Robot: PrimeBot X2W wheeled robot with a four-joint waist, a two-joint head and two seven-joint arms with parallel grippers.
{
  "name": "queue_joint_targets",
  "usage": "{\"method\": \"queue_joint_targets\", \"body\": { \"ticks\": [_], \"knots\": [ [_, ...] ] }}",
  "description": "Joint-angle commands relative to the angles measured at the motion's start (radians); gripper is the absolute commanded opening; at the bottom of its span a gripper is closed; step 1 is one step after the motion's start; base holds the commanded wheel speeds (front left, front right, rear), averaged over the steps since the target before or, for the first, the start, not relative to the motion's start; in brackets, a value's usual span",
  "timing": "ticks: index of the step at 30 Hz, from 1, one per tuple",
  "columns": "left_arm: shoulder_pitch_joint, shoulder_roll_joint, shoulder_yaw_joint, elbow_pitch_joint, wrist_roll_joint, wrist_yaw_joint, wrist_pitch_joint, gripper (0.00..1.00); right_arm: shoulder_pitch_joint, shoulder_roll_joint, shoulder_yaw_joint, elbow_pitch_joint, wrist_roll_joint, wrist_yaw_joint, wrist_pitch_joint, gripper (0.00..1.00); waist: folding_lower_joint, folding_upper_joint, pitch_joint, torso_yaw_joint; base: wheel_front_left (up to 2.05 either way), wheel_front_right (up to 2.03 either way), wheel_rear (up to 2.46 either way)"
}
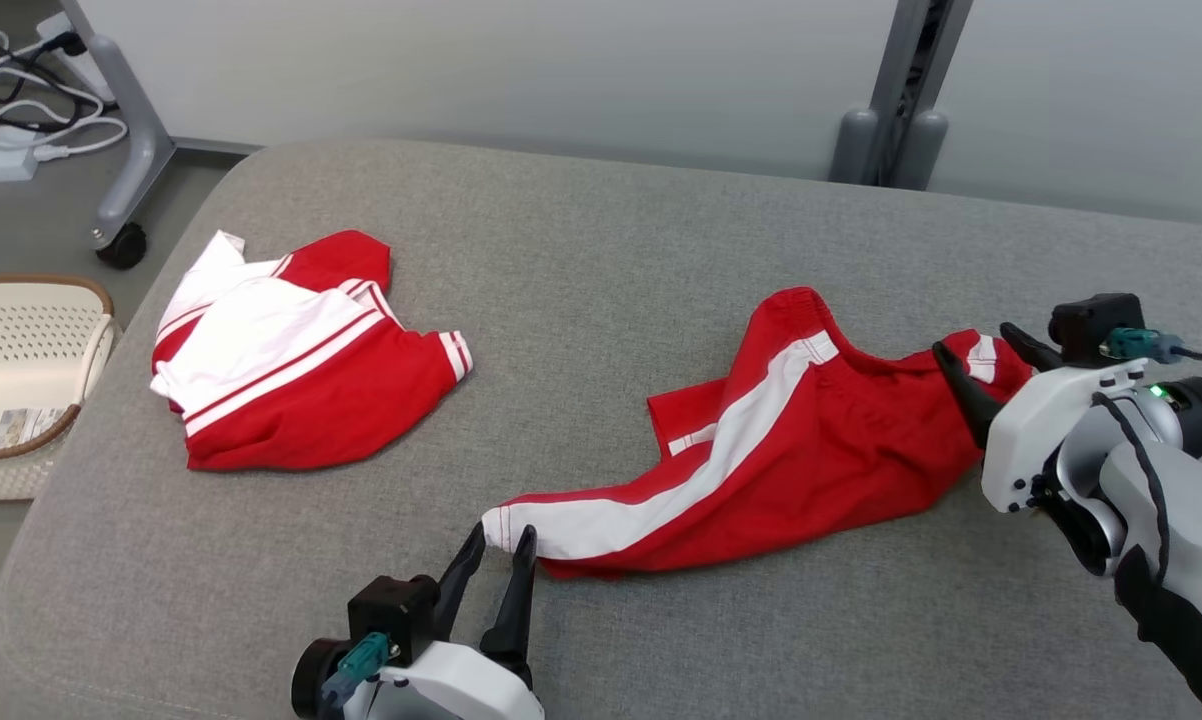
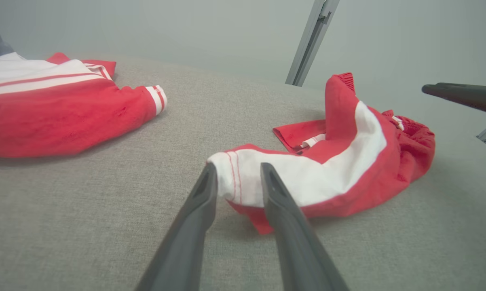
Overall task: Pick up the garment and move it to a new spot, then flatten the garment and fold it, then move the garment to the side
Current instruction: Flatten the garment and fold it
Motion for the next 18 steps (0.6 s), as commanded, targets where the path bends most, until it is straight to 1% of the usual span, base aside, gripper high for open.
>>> {"method": "queue_joint_targets", "body": {
  "ticks": [1, 2, 4, 6, 7, 10, 13, 18],
  "knots": [
    [0.007, 0.005, 0.012, -0.003, 0.006, 0.004, -0.002, 0.72, 0.025, -0.007, -0.014, 0.004, 0.015, 0.000, -0.030, 1.00, 0.0000, 0.0000, -0.023, -0.021, 0.00, 0.00, 0.00],
    [0.014, 0.005, 0.018, -0.005, 0.007, 0.003, -0.002, 0.81, 0.034, -0.011, -0.022, 0.003, 0.020, 0.000, -0.045, 1.00, 0.0000, 0.0000, -0.030, -0.026, 0.00, 0.00, 0.00],
    [0.026, 0.005, 0.028, -0.005, 0.008, 0.003, -0.002, 0.83, 0.058, -0.019, -0.040, -0.005, 0.026, 0.000, -0.067, 1.00, 0.0000, 0.0000, -0.044, -0.036, 0.00, 0.00, 0.00],
    [0.034, 0.005, 0.038, -0.004, 0.010, 0.003, -0.002, 0.91, 0.082, -0.029, -0.070, -0.016, 0.025, 0.000, -0.082, 1.00, 0.0000, 0.0000, -0.058, -0.046, 0.00, 0.00, 0.00],
    [0.039, 0.005, 0.043, -0.003, 0.011, 0.004, -0.002, 1.00, 0.093, -0.032, -0.089, -0.023, 0.017, 0.000, -0.085, 1.00, 0.0000, 0.0000, -0.065, -0.051, 0.00, 0.00, 0.00],
    [0.054, 0.005, 0.062, -0.007, 0.018, 0.008, -0.002, 1.00, 0.134, -0.044, -0.194, -0.091, -0.039, 0.000, -0.086, 1.00, 0.0000, 0.0000, -0.081, -0.067, 0.00, 0.00, 0.00],
    [0.070, 0.005, 0.084, -0.018, 0.026, 0.014, -0.002, 1.00, 0.215, -0.046, -0.335, -0.184, -0.125, 0.000, -0.085, 1.00, 0.0000, 0.0000, -0.093, -0.079, 0.00, 0.00, 0.00],
    [0.097, 0.005, 0.123, -0.055, 0.056, 0.018, -0.002, 1.00, 0.384, -0.003, -0.567, -0.347, -0.293, 0.000, -0.086, 1.00, 0.0000, 0.0000, -0.104, -0.091, 0.00, 0.00, 0.00]
  ]
}}
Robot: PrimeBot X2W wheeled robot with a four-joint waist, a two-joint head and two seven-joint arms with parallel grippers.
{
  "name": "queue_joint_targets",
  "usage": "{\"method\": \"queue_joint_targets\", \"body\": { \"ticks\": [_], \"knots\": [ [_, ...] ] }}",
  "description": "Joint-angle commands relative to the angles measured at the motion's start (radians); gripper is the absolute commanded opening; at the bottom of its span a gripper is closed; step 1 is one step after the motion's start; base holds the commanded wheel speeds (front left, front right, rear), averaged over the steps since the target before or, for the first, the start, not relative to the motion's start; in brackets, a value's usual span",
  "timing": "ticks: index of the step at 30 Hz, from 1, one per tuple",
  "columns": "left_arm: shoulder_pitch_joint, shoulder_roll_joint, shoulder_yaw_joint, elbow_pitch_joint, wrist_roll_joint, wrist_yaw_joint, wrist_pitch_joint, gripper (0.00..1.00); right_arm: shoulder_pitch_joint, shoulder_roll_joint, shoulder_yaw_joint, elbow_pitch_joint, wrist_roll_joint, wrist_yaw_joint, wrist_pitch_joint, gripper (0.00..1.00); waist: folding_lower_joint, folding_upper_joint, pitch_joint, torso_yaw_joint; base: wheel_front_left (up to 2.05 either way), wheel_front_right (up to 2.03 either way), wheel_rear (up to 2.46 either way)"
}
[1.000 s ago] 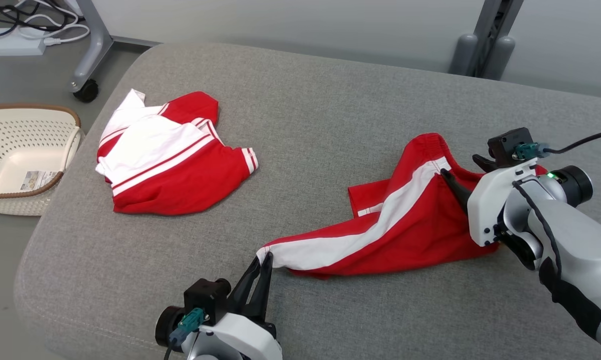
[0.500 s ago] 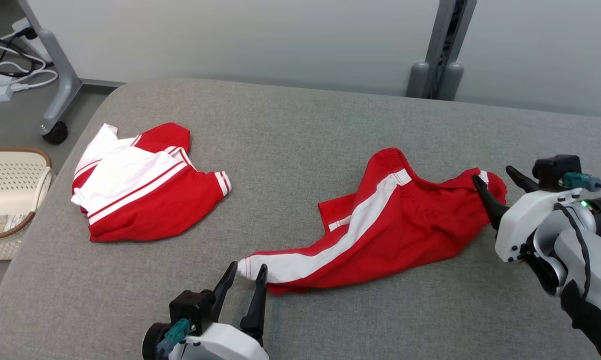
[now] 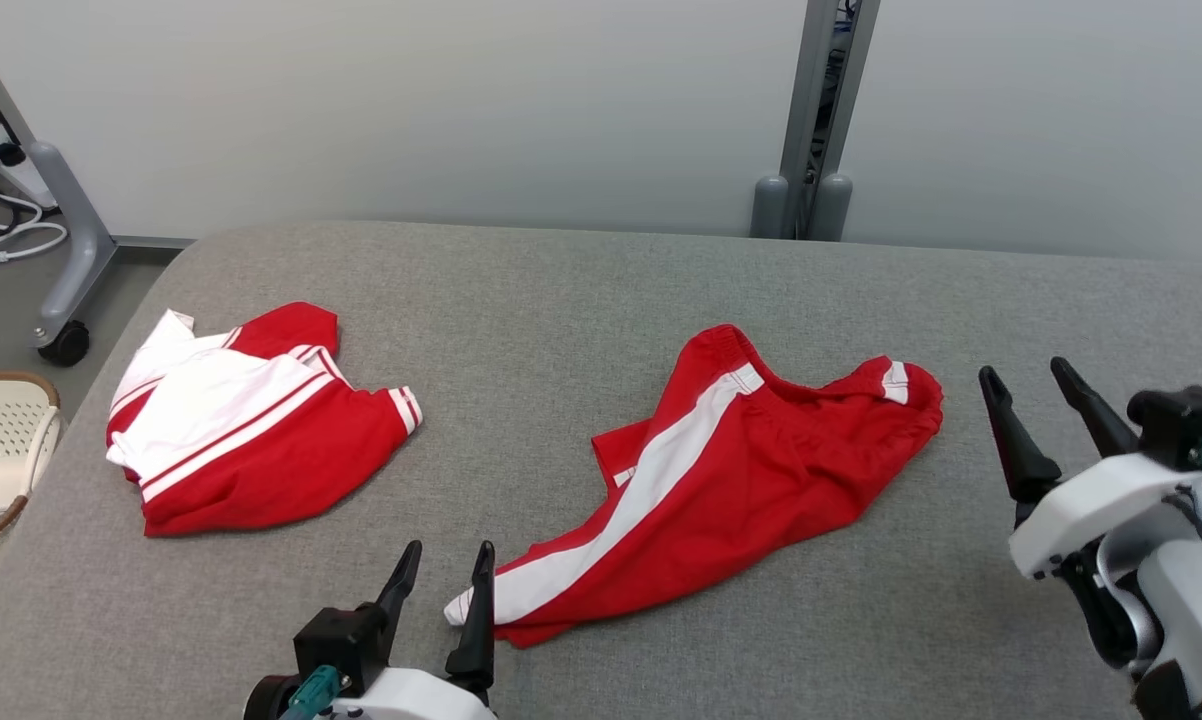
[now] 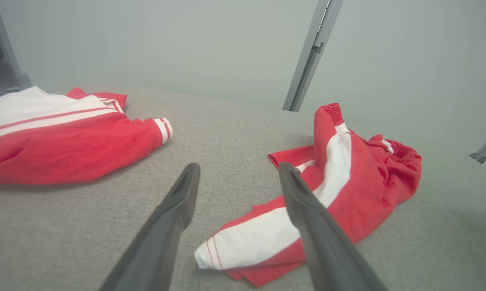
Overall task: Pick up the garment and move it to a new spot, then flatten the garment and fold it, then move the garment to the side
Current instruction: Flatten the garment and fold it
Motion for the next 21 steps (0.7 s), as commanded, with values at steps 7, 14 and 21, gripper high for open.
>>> {"method": "queue_joint_targets", "body": {
  "ticks": [7, 14, 21],
  "knots": [
    [0.053, 0.004, 0.055, -0.086, 0.058, 0.019, -0.002, 1.00, 0.238, 0.108, -0.228, -0.188, -0.173, 0.000, -0.005, 1.00, 0.0000, -0.0001, -0.010, -0.009, 0.00, 0.00, 0.00],
    [0.075, 0.005, 0.069, -0.114, 0.077, 0.020, -0.002, 1.00, 0.312, 0.146, -0.264, -0.223, -0.247, 0.000, -0.005, 1.00, 0.0000, -0.0001, -0.014, -0.006, 0.00, 0.00, 0.00],
    [0.074, 0.004, 0.067, -0.116, 0.081, 0.011, -0.002, 1.00, 0.310, 0.158, -0.269, -0.227, -0.265, 0.000, -0.005, 1.00, 0.0000, -0.0001, -0.017, 0.008, 0.00, 0.00, 0.00]
  ]
}}
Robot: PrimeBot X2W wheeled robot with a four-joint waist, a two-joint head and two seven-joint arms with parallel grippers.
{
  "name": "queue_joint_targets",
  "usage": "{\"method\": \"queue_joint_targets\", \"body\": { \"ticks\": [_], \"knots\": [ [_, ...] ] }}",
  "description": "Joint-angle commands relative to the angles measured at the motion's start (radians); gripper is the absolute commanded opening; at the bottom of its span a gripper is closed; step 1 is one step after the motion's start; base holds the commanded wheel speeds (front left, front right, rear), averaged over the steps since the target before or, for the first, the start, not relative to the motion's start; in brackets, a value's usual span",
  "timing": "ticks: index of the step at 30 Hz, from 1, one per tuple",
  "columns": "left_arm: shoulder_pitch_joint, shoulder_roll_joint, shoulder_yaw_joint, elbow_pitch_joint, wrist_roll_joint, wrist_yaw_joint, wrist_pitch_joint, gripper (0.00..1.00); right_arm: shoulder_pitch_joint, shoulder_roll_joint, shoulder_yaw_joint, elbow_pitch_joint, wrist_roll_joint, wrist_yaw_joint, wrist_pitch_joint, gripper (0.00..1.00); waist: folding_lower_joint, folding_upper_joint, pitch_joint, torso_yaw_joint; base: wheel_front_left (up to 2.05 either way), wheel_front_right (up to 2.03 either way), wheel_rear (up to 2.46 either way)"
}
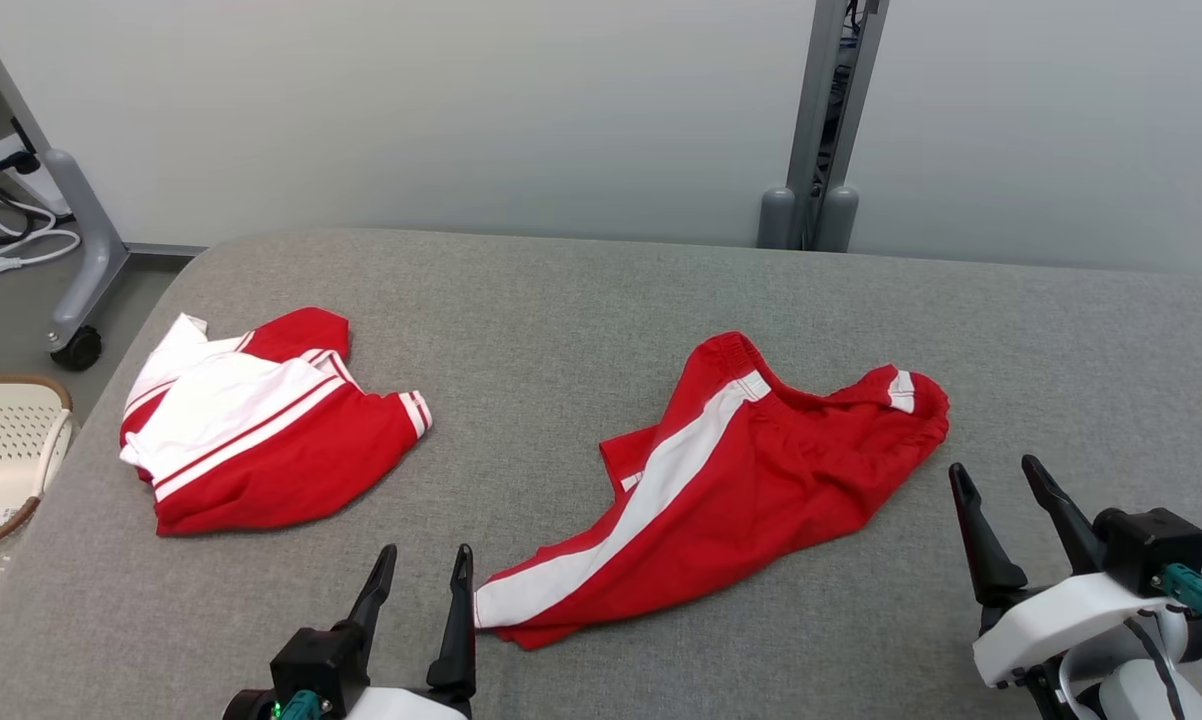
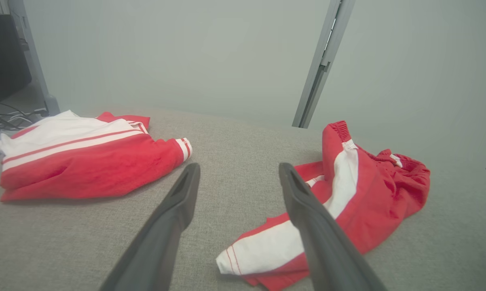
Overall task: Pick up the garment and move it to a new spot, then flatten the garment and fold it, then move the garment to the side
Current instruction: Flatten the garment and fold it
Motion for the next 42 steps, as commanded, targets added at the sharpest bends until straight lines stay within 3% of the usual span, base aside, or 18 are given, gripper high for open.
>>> {"method": "queue_joint_targets", "body": {
  "ticks": [1, 8, 20, 31, 42],
  "knots": [
    [-0.001, 0.004, 0.001, -0.003, 0.003, -0.004, -0.002, 1.00, -0.002, -0.003, 0.000, -0.002, -0.003, 0.000, -0.005, 1.00, 0.0000, 0.0000, 0.001, 0.005, 0.00, 0.00, 0.00],
    [-0.011, 0.004, -0.013, 0.005, 0.001, -0.008, -0.002, 1.00, -0.088, -0.049, 0.117, 0.025, 0.055, 0.000, 0.029, 1.00, 0.0000, 0.0000, 0.018, 0.034, 0.00, 0.00, 0.00],
    [-0.079, 0.004, -0.067, 0.000, -0.026, -0.003, -0.002, 1.00, -0.411, -0.221, 0.442, 0.117, 0.285, 0.000, 0.198, 1.00, 0.0000, 0.0000, 0.140, 0.137, 0.00, 0.00, 0.00],
    [-0.145, 0.004, -0.117, -0.015, -0.062, 0.012, -0.002, 1.00, -0.625, -0.358, 0.753, 0.170, 0.517, 0.000, 0.205, 1.00, 0.0000, 0.0000, 0.247, 0.223, 0.00, 0.00, 0.00],
    [-0.167, 0.004, -0.139, -0.020, -0.079, 0.022, -0.002, 1.00, -0.725, -0.387, 0.932, 0.208, 0.645, 0.000, 0.187, 1.00, 0.0000, 0.0000, 0.277, 0.250, 0.00, 0.00, 0.00]
  ]
}}
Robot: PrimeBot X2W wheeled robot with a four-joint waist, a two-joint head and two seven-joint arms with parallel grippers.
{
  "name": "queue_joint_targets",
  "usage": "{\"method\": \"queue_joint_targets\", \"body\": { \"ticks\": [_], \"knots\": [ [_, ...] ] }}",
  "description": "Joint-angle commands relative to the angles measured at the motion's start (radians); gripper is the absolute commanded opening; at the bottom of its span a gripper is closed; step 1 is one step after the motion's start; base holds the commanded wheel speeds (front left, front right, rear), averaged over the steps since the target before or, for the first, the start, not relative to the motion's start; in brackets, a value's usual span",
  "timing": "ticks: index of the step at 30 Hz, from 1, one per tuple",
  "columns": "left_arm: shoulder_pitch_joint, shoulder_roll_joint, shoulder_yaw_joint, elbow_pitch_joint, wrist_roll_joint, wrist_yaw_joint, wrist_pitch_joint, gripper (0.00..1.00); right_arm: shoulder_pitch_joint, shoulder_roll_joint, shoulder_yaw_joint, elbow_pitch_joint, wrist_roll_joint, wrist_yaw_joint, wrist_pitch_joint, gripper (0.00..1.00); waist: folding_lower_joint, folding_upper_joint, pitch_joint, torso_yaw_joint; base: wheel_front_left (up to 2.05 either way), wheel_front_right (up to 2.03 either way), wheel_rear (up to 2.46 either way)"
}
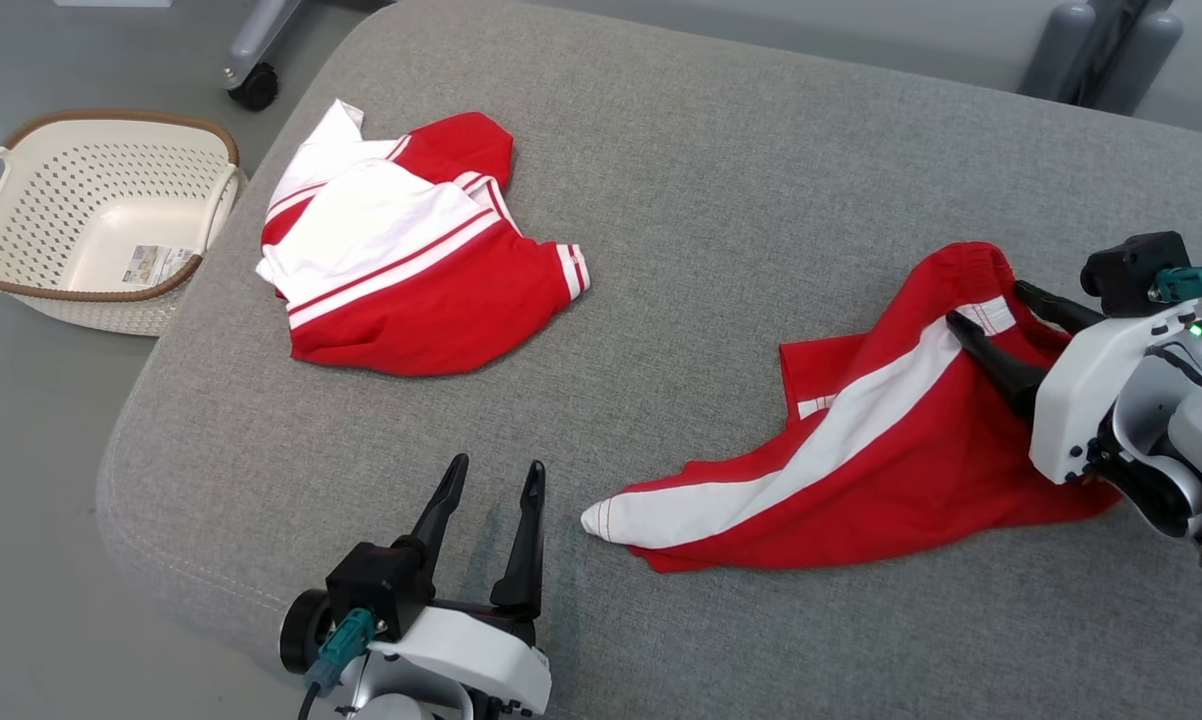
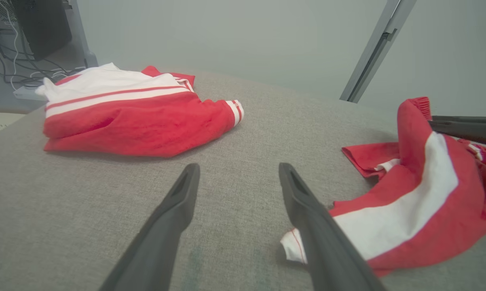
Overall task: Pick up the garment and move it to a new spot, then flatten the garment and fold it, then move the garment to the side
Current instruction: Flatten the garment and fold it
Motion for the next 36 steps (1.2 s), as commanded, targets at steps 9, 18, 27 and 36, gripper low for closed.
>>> {"method": "queue_joint_targets", "body": {
  "ticks": [9, 18, 27, 36],
  "knots": [
    [-0.022, 0.004, -0.003, -0.001, -0.008, 0.009, -0.002, 1.00, -0.051, -0.017, 0.092, 0.018, 0.099, 0.000, 0.020, 1.00, 0.0000, 0.0000, 0.011, 0.002, 0.00, 0.00, 0.00],
    [-0.028, 0.004, -0.006, -0.002, -0.010, 0.009, -0.002, 1.00, -0.064, -0.029, 0.117, -0.004, 0.131, 0.000, 0.051, 0.36, 0.0000, 0.0000, 0.018, 0.002, 0.00, 0.00, 0.00],
    [-0.028, 0.004, -0.002, 0.006, -0.010, 0.008, -0.002, 1.00, -0.054, -0.044, 0.121, -0.038, 0.141, 0.000, 0.026, 0.00, 0.0000, 0.0000, 0.008, -0.014, 0.00, 0.00, 0.00],
    [-0.014, 0.004, 0.011, 0.013, -0.002, 0.006, -0.002, 1.00, -0.035, -0.060, 0.121, -0.068, 0.167, 0.000, -0.012, 0.00, 0.0000, 0.0000, -0.022, -0.037, 0.00, 0.00, 0.00]
  ]
}}
